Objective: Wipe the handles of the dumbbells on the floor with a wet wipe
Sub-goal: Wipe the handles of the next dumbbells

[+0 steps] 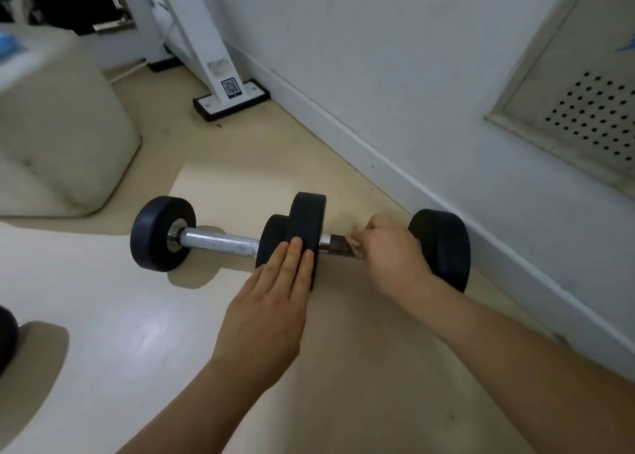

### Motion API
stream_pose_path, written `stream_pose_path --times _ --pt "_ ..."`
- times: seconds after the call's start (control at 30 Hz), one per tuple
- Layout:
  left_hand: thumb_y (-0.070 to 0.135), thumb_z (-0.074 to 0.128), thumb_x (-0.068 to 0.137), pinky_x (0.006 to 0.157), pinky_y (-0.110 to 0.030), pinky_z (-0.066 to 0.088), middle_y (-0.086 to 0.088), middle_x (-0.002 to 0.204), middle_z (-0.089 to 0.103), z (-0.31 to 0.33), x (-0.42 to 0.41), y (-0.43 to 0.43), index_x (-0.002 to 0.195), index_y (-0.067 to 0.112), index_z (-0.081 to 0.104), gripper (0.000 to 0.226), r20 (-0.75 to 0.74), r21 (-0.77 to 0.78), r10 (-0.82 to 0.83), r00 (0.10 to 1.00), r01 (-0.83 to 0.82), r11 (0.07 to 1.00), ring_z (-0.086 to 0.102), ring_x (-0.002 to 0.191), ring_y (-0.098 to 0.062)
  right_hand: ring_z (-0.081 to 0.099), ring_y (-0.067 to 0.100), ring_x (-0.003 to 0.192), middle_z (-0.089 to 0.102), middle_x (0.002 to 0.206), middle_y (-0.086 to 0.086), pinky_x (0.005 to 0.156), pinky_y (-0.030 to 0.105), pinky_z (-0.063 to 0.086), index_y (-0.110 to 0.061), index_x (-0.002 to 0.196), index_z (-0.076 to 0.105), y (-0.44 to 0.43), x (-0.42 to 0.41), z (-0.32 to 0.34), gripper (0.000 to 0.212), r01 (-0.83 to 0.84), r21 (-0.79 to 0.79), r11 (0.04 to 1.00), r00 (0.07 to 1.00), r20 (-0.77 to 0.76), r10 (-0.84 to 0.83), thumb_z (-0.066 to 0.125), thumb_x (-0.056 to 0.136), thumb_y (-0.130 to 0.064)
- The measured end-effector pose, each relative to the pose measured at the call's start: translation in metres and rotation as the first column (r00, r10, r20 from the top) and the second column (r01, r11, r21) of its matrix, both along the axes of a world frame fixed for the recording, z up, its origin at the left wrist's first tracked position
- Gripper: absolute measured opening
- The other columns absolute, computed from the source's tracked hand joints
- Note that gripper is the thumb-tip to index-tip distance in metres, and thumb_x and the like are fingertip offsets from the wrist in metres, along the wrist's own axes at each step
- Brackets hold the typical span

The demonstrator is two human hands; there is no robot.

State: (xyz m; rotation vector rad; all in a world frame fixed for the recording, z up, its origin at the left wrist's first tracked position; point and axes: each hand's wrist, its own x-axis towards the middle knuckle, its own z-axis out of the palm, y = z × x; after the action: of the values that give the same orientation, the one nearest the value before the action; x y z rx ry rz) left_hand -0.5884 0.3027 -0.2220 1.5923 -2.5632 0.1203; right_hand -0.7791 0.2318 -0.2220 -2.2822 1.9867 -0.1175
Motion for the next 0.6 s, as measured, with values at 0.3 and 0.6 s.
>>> stream_pose_path --times 0.3,0.6 --pt "0.014 0.045 0.071 0.1 -0.041 0.036 -0.014 0.138 0.052 0.007 0.013 0.018 0.128 0.004 0.059 0.059 0.017 0.07 -0.01 1.0 0.008 0.997 0.053 0.125 -0.027 0.047 0.017 0.084 0.047 0.088 0.0 0.066 0.027 0.04 -0.014 0.1 0.069 0.022 0.009 0.0 0.015 0.054 -0.056 0.997 0.998 0.036 -0.052 0.06 0.089 -0.01" --pt "0.006 0.055 0.067 0.096 -0.043 0.047 -0.015 0.117 0.057 0.026 -0.004 0.002 0.135 0.0 0.047 0.069 -0.017 0.037 0.05 0.999 -0.05 0.998 0.053 0.11 -0.033 0.047 0.018 0.088 0.055 0.098 0.005 0.075 0.028 0.045 -0.012 0.105 0.066 0.025 0.022 0.01 0.02 0.03 -0.038 0.999 0.999 -0.014 -0.03 0.064 0.086 -0.01"
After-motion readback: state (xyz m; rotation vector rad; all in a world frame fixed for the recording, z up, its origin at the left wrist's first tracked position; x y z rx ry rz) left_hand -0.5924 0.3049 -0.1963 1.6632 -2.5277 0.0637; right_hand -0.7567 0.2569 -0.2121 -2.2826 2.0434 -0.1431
